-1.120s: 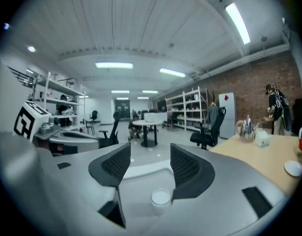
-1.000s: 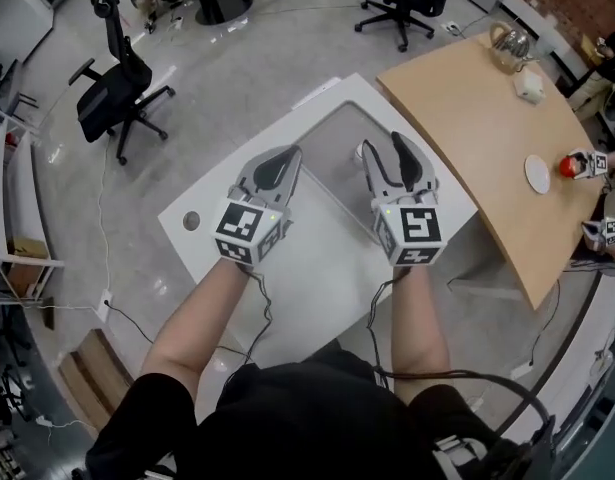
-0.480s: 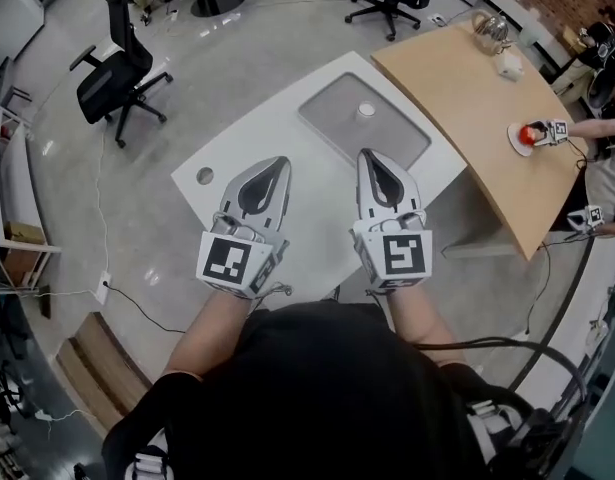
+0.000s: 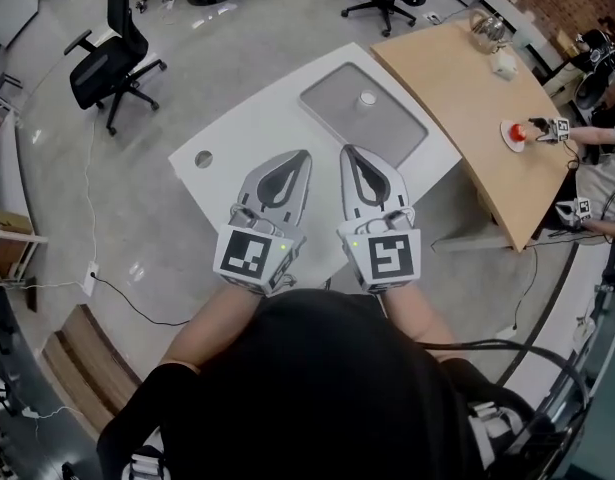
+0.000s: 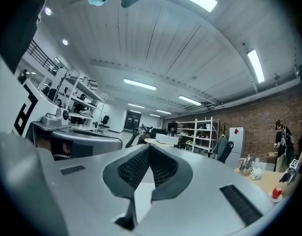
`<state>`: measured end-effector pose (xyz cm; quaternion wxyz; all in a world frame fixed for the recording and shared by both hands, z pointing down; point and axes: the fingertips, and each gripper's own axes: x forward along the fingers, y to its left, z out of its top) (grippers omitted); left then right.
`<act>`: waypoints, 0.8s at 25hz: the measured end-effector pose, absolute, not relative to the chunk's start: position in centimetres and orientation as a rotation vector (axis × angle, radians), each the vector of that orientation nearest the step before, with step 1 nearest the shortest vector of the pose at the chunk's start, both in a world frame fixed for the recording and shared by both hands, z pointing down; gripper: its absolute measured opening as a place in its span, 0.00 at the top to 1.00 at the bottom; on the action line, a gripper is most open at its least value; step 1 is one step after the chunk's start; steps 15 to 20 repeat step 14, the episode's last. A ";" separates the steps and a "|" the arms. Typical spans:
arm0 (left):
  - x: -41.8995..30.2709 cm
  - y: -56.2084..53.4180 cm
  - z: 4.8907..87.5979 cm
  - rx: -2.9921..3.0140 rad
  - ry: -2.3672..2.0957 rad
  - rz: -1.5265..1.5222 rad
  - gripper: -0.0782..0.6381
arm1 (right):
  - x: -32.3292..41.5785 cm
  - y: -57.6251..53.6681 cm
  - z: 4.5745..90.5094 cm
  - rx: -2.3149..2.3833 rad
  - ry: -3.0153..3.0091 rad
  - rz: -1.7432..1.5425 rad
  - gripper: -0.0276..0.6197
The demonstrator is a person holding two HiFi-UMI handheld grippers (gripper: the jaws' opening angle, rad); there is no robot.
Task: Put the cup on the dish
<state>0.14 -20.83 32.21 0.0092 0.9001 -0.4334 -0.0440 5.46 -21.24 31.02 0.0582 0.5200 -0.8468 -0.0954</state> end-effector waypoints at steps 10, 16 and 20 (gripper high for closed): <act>0.6 -19.5 32.6 2.824 -1.272 -0.113 0.88 | 4.6 -19.8 31.4 1.562 -2.525 -0.263 0.94; 0.9 -19.8 33.6 2.832 -1.237 -0.111 0.88 | 4.4 -19.9 32.4 1.567 -2.514 -0.264 0.94; 0.9 -19.8 33.6 2.832 -1.237 -0.111 0.88 | 4.4 -19.9 32.4 1.567 -2.514 -0.264 0.94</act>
